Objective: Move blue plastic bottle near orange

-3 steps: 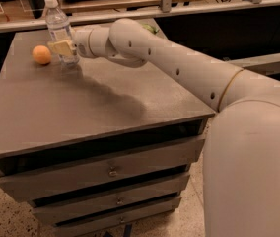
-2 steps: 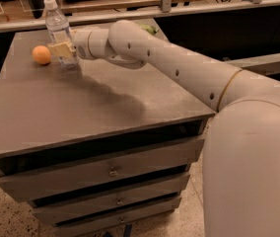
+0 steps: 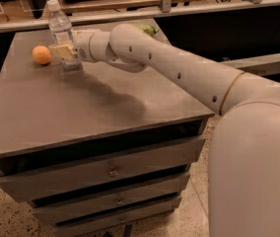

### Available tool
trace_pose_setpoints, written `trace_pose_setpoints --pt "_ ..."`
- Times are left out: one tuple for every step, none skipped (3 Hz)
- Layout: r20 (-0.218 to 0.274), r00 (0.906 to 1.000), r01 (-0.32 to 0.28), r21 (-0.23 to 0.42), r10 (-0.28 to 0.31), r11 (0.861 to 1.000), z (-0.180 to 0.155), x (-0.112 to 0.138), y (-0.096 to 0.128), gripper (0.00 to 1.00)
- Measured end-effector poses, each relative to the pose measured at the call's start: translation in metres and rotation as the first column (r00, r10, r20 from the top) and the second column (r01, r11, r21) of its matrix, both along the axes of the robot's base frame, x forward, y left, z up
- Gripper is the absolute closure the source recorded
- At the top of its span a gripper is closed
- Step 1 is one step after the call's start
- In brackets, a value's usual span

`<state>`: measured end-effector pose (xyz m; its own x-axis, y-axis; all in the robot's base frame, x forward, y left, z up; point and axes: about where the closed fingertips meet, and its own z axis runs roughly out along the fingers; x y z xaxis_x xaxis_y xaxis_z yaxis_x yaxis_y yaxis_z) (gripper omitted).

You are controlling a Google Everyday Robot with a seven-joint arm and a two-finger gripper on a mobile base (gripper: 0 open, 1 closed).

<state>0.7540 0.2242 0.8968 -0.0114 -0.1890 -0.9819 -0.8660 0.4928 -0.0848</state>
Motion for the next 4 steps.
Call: trace_pose_setpoints --pt "0.004 1.0 0.006 0.004 -0.006 1.0 0.001 -0.003 -0.003 0.0" --pt "0.009 0.9998 0.017 0.014 -0.017 1.0 0.003 -0.007 -0.012 0.0" --pt "0.016 0.9984 0.053 0.045 -0.054 0.998 0.007 -0.014 -0.036 0.0" --pt "0.012 0.9923 0.122 0.046 -0.123 0.991 0.005 -0.027 -0.084 0.0"
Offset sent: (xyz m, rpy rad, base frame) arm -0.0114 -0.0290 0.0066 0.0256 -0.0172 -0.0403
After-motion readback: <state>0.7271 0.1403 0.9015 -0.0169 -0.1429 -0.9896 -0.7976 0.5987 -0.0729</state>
